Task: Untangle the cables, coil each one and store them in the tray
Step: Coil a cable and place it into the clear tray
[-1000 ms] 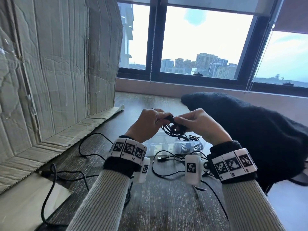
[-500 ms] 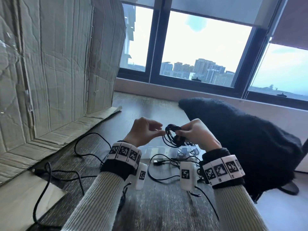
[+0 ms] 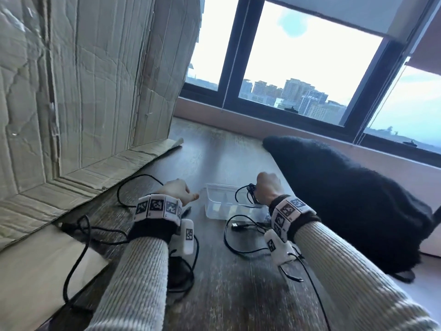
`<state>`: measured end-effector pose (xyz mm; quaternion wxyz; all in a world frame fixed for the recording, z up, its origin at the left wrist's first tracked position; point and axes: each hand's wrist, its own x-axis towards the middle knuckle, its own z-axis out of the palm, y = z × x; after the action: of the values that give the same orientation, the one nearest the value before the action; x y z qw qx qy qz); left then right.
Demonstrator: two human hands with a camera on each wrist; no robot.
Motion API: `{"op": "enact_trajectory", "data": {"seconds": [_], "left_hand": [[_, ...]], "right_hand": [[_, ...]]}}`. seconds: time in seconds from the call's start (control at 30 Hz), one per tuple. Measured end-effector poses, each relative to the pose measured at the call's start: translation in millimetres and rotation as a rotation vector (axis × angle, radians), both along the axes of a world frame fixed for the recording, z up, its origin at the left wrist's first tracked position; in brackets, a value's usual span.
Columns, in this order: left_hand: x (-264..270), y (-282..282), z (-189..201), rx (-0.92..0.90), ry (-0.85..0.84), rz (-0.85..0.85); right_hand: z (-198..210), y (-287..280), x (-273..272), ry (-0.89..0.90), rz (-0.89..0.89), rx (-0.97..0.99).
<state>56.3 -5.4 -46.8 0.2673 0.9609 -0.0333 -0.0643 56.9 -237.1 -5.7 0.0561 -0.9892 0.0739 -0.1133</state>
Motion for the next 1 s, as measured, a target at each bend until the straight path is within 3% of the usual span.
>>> {"op": "enact_trajectory", "data": {"seconds": [0.4,0.5,0.73,0.87,1.0], "left_hand": [[7,10,-9,0.058,0.124,-0.049],[3,8,-6,0.051,0.098,-0.032],[-17,-28,37,-0.101,-0.184,-0.110],[-26,-72,49,0.018,-0.111,-0.220],[-24,-112,57,0.097,-0.138,-0.191]], "right_hand": [[-10,0,21,0.369,-0.020,-0.228],[-12,-2,23,0.369,0.003,-0.239],[-13,-13,23,0.352,0.022,-0.195],[-11,-15,19,0.363,0.037,-0.181],[-6,-16,10,0.331,0.029,-0.151]]}}
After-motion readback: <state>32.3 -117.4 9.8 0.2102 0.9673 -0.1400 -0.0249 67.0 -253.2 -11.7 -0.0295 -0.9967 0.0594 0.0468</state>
